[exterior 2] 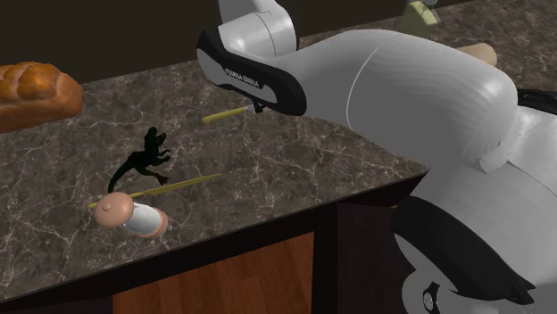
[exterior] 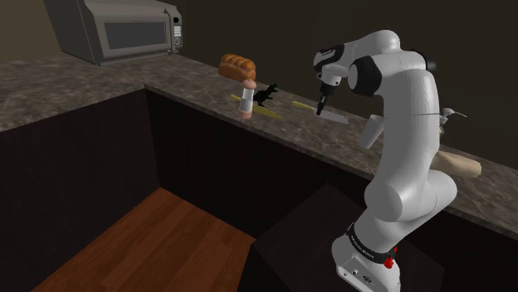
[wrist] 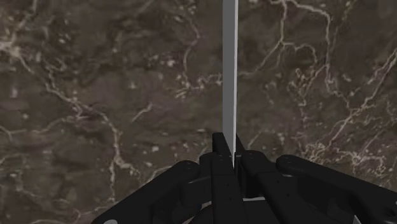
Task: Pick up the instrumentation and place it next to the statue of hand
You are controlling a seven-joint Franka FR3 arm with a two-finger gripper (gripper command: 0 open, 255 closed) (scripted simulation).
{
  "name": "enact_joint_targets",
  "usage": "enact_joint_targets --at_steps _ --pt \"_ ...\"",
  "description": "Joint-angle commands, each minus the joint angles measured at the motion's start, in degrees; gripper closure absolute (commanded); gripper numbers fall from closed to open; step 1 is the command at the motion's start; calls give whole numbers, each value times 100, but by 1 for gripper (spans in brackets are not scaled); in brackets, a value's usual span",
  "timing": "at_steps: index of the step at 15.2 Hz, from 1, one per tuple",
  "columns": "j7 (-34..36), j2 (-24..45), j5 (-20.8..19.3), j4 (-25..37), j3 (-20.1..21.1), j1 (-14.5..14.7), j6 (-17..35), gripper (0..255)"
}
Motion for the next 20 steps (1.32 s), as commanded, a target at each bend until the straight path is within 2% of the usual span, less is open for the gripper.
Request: enact_joint_targets --at_steps 1,20 --pt "20 -47 -26 91 -15 -3 -135 255" --pt "182 -220 -146 1315 -89 -151 -1485 255"
